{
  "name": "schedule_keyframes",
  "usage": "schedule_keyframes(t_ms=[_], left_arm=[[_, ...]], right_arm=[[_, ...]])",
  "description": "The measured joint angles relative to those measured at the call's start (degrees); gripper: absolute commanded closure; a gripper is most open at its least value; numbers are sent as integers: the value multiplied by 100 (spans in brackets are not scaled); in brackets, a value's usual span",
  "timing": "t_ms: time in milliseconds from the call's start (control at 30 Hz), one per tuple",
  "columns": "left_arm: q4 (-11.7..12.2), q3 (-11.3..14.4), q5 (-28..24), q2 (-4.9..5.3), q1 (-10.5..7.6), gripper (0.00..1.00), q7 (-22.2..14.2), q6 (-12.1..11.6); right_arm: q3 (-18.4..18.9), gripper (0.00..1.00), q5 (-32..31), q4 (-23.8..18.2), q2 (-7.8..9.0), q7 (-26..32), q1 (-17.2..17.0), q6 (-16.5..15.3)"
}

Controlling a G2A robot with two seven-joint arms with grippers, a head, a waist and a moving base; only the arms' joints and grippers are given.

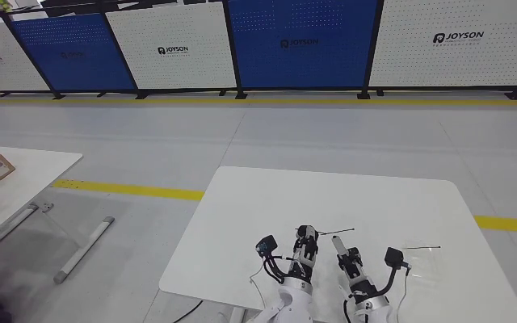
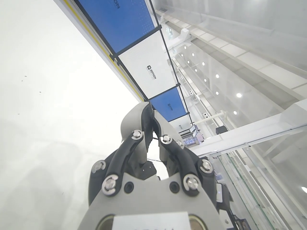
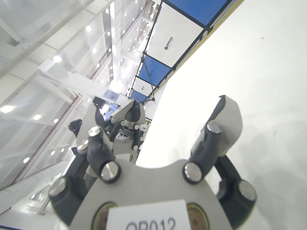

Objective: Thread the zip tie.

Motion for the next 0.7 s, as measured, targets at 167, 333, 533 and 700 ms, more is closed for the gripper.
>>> schedule_keyframes(t_ms=[167, 333, 533, 700], left_arm=[[-125, -77, -215, -4, 11, 100, -74, 17], [-401, -196, -720, -33, 72, 100, -35, 82], [-484, -197, -924, -41, 72, 100, -155, 2], [-485, -212, -941, -39, 69, 100, -185, -3]], right_arm=[[10, 0, -688, 61, 46, 89, 66, -108], [116, 0, -1448, 188, 116, 151, 114, -441], [119, 0, -1517, 202, 119, -33, 104, -559], [148, 0, -1647, 215, 121, -124, 134, -439]])
